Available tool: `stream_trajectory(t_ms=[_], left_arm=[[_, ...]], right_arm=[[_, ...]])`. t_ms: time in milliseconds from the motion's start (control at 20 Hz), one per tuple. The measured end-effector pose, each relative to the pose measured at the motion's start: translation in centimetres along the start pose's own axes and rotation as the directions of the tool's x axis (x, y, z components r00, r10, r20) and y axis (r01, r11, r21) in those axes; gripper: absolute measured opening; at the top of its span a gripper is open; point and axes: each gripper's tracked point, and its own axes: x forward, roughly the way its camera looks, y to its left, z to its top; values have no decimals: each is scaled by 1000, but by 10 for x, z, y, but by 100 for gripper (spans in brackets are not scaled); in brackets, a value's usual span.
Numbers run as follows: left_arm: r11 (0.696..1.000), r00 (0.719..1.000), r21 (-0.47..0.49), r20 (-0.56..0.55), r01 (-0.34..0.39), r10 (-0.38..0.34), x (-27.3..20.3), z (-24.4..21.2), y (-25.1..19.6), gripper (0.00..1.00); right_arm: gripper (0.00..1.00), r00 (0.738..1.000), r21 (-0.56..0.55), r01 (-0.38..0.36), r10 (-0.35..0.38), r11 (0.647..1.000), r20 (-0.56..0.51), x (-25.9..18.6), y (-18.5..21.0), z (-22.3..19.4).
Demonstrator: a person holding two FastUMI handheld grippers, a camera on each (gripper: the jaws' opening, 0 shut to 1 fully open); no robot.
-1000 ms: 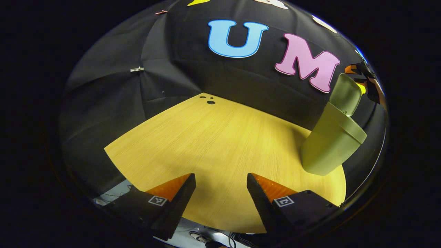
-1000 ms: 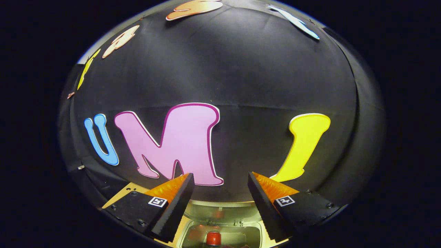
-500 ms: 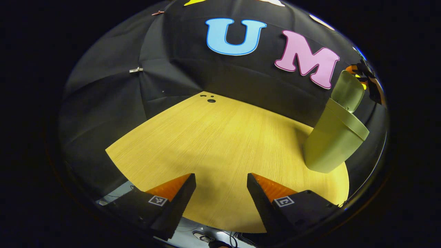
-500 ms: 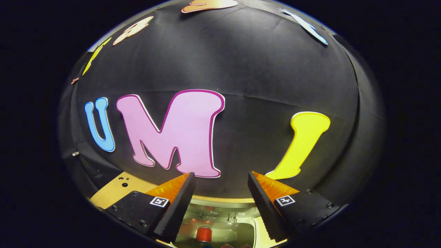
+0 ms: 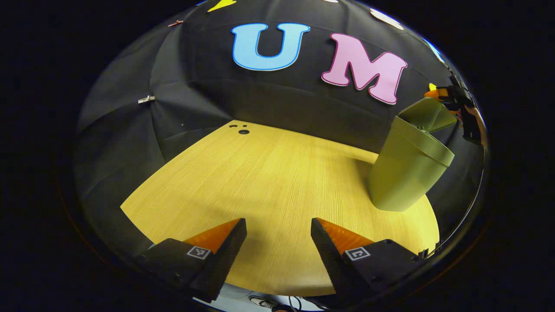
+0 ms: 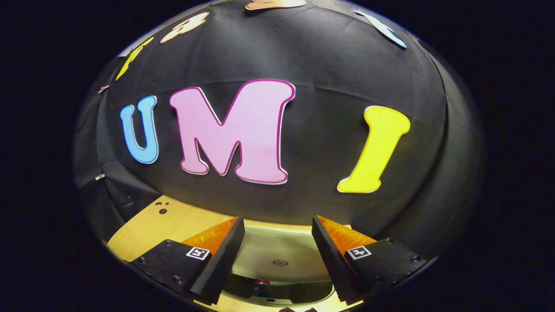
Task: Press the lid of the desktop garbage bin to open it, pick up the crumpled paper on the desktop and throw it into the bin, then pick up the pop can on the desktop and drop it into the bin, and finally close the garbage bin lid.
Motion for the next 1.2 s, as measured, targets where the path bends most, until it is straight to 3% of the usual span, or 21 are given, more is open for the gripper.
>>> stream_trajectory(t_ms=[400, 600, 1200], left_arm=[[998, 999, 58, -30, 27, -25, 11, 1, -13, 96], [997, 999, 69, -37, 24, -21, 16, 4, -19, 96], [996, 998, 79, -54, 31, -27, 17, -8, -37, 96]], right_arm=[[98, 996, 101, 6, 3, 995, -89, -12, -3, -68], [98, 994, 85, 11, -1, 996, -112, -15, -3, -94], [99, 996, 111, 79, -74, 991, -50, -37, 3, -106]])
